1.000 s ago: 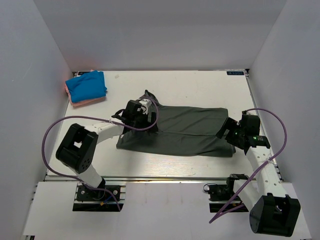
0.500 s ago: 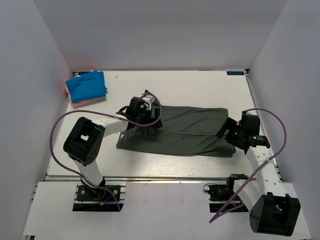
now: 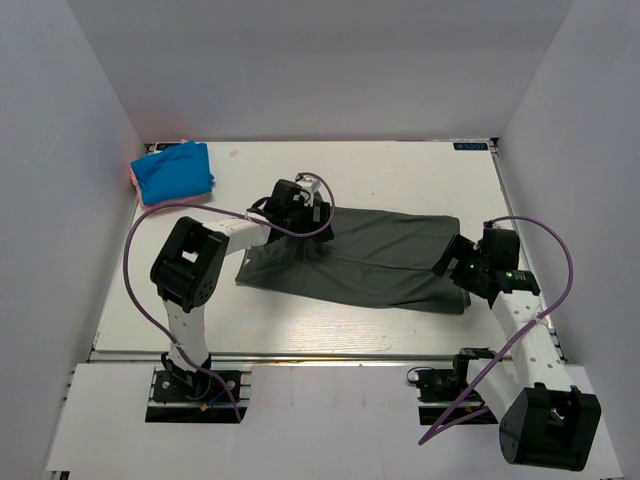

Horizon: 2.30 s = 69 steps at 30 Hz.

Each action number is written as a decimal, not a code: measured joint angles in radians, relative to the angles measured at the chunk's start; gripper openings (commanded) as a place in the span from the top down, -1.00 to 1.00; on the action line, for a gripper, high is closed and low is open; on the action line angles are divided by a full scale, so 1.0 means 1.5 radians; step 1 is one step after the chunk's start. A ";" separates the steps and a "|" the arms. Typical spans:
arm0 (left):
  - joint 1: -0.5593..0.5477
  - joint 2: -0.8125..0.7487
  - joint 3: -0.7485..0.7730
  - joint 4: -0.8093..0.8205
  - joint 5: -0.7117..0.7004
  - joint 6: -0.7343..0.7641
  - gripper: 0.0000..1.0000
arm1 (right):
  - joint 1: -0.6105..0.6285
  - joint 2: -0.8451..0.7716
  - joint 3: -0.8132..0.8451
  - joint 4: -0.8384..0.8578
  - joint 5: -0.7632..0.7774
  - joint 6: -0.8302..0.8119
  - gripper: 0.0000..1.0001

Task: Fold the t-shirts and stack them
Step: Fold the flattened tshirt in 1/3 of the way, then grap the side of the flattened tshirt furthest away from the robot with both arms

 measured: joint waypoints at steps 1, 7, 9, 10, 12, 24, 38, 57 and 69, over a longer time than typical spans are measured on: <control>0.000 -0.001 0.008 -0.014 -0.004 0.009 -0.99 | 0.000 0.002 0.000 0.002 0.000 0.000 -0.81; 0.001 -0.022 0.079 -0.114 -0.072 0.066 -0.99 | 0.000 0.035 0.022 0.012 0.005 0.000 -0.81; 0.003 -0.032 0.105 -0.142 -0.103 0.087 -0.99 | 0.000 0.046 0.038 0.016 0.011 0.000 -0.81; 0.005 -0.034 0.121 -0.154 -0.125 0.097 -0.99 | 0.000 0.051 0.047 0.018 0.015 0.000 -0.81; 0.007 -0.034 0.157 -0.178 -0.168 0.113 -0.99 | 0.000 0.061 0.063 0.025 0.024 0.001 -0.81; 0.068 0.162 0.399 -0.220 -0.213 0.107 -0.96 | 0.000 0.216 0.149 0.081 0.068 0.021 -0.81; 0.129 0.312 0.490 -0.116 -0.092 0.035 -0.71 | 0.000 0.263 0.169 0.108 0.078 0.023 -0.81; 0.131 0.370 0.503 -0.019 -0.006 0.026 1.00 | 0.000 0.366 0.202 0.144 0.104 0.015 -0.81; 0.131 0.344 0.450 0.015 -0.021 0.034 1.00 | 0.000 0.637 0.427 0.208 0.154 -0.004 -0.63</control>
